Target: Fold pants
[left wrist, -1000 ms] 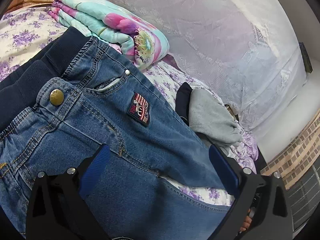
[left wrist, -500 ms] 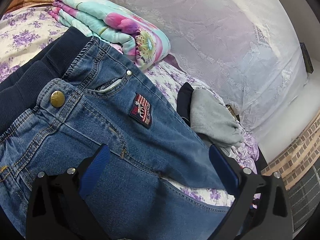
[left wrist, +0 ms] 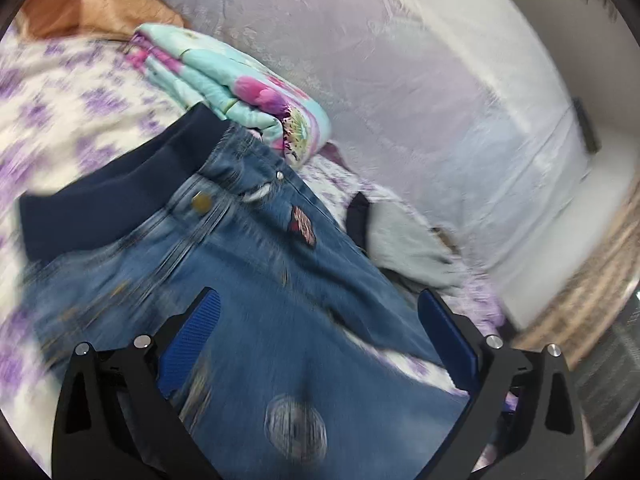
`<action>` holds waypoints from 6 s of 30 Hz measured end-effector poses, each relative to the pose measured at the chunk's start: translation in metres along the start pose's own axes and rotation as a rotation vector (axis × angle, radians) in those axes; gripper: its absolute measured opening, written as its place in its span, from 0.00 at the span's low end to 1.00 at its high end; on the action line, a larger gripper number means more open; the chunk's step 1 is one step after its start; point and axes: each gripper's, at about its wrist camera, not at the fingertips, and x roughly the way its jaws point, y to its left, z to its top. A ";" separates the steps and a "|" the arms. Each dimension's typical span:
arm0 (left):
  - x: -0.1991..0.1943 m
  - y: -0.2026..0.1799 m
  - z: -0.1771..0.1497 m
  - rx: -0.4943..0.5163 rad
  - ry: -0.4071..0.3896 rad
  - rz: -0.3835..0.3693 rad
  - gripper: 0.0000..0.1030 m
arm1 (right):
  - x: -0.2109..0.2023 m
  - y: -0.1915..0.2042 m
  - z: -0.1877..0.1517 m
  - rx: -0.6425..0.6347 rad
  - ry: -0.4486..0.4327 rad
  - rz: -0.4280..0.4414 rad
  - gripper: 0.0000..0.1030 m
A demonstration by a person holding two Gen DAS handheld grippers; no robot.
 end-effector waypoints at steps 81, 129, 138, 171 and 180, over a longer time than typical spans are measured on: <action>0.012 0.034 0.034 0.016 0.140 0.141 0.81 | 0.103 0.163 -0.044 -0.225 0.369 0.205 0.40; 0.066 0.080 0.116 -0.055 0.131 0.208 0.39 | 0.208 0.252 -0.033 -0.791 0.414 0.256 0.56; 0.070 0.081 0.115 -0.045 0.141 0.221 0.39 | 0.255 0.290 -0.058 -1.069 0.528 0.332 0.56; 0.077 0.078 0.115 -0.012 0.133 0.220 0.36 | 0.255 0.293 -0.066 -1.184 0.518 0.336 0.28; 0.078 0.081 0.115 -0.021 0.144 0.215 0.35 | 0.271 0.293 -0.074 -1.202 0.541 0.403 0.21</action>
